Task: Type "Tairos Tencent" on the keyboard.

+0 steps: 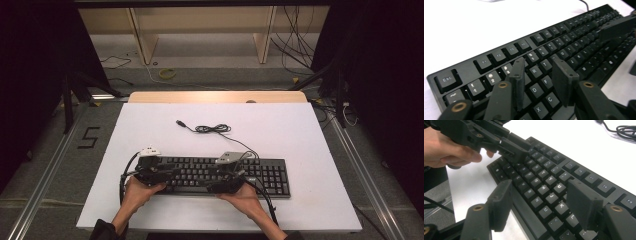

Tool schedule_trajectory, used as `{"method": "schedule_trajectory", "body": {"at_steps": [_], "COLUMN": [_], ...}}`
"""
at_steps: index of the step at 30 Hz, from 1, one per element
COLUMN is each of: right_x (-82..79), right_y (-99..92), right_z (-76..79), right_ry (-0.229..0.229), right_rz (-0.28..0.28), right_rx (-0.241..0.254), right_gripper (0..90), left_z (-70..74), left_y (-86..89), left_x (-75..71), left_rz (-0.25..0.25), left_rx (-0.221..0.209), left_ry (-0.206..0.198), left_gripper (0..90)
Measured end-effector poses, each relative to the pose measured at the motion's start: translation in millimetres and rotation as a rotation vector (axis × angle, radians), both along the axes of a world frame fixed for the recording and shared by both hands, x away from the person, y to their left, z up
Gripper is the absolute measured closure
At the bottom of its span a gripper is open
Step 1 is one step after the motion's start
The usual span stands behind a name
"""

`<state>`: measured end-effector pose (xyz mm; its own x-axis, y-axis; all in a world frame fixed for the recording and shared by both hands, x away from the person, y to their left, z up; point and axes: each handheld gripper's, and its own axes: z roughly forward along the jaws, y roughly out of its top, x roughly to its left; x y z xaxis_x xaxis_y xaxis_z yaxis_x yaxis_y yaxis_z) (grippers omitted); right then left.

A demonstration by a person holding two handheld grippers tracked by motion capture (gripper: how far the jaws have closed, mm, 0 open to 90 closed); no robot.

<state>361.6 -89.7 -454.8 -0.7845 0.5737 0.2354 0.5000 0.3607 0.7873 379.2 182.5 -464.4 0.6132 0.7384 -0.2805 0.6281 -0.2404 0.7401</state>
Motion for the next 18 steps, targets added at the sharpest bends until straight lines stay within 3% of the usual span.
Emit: {"method": "schedule_trajectory", "body": {"at_steps": [4,8,18], "right_x": [0.5,1.5,4.1], "right_y": [1.0,2.3,7.9], "right_z": [-0.7,-1.3,-5.6], "right_ry": [-0.006,-0.01,-0.011], "right_rz": [0.003,0.006,0.012], "right_rx": [-0.001,-0.003,-0.025], "right_gripper": [43.4,47.6,64.1], "left_z": [1.4,1.3,3.5], "left_y": [1.2,3.1,4.3], "left_x": [-1.9,-2.9,-8.1], "left_rz": [0.001,-0.007,-0.009], "left_rx": [-0.024,-0.022,-0.033], "left_ry": [-0.001,0.0,-0.012], "left_gripper": [54.0,45.2,37.2]}}
